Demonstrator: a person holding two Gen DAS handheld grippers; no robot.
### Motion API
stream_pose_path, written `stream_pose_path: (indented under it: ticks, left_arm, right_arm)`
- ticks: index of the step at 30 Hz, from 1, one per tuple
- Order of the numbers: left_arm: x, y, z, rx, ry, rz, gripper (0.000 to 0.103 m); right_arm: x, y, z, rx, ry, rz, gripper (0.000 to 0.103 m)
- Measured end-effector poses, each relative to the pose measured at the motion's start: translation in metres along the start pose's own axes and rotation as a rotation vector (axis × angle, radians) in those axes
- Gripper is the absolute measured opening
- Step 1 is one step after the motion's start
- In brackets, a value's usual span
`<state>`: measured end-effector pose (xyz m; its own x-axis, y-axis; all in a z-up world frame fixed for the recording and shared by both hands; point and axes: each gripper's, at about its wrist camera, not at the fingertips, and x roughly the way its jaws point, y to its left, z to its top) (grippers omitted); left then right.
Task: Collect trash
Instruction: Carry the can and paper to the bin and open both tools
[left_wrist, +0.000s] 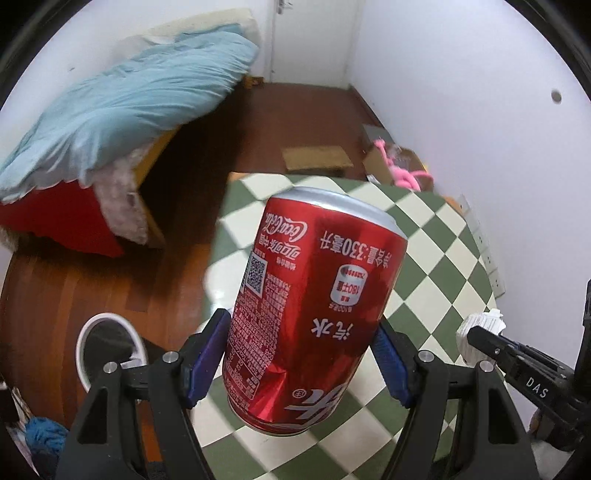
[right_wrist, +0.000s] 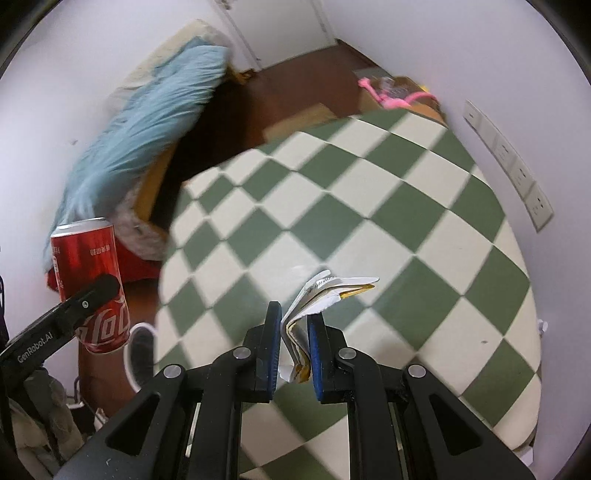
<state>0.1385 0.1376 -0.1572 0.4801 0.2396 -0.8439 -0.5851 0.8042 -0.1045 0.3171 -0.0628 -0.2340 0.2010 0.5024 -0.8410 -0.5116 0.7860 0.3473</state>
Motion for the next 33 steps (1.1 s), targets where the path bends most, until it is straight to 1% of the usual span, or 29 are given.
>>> stream_pose_path:
  ticks: [5,7,9,13,17,19,21,24,26,27,29,33]
  left_arm:
    - [-0.048,0.055,-0.011,-0.067,-0.055,-0.016,0.072]
    - [-0.062,0.077,-0.015,-0.087,-0.07,-0.018,0.072]
    - [-0.079,0.109,-0.02,-0.119,-0.094,-0.006,0.072]
    - [-0.097,0.166,-0.032,-0.18,-0.114,0.026,0.072]
    - [-0.097,0.238,-0.049,-0.273,-0.095,0.071,0.072]
    - [-0.09,0.272,-0.058,-0.326,-0.073,0.086,0.072]
    - [-0.077,0.308,-0.068,-0.384,-0.034,0.089,0.072]
    - [-0.046,0.357,-0.081,-0.462,0.04,0.078,0.072]
    - [-0.02,0.382,-0.086,-0.501,0.089,0.052,0.072]
    - [-0.009,0.392,-0.089,-0.517,0.106,0.045,0.072]
    - [0.02,0.411,-0.094,-0.55,0.158,0.003,0.072]
    - [0.074,0.441,-0.1,-0.621,0.243,-0.073,0.073]
  right_arm:
    - [-0.026,0.067,-0.013,-0.083,-0.036,0.064,0.015]
    - [-0.033,0.1,-0.02,-0.123,-0.041,0.096,0.015]
    - [-0.037,0.135,-0.03,-0.162,-0.041,0.13,0.015]
    - [-0.029,0.203,-0.051,-0.23,-0.011,0.196,0.015]
    - [0.0,0.276,-0.078,-0.312,0.053,0.249,0.015]
    - [0.018,0.304,-0.09,-0.342,0.091,0.269,0.015]
    - [0.047,0.338,-0.104,-0.374,0.148,0.289,0.015]
    - [0.086,0.375,-0.121,-0.416,0.214,0.292,0.015]
    - [0.122,0.399,-0.132,-0.448,0.269,0.28,0.015]
    - [0.133,0.404,-0.136,-0.454,0.287,0.277,0.015]
    - [0.171,0.421,-0.148,-0.469,0.353,0.264,0.015]
    - [0.23,0.439,-0.161,-0.502,0.44,0.224,0.015]
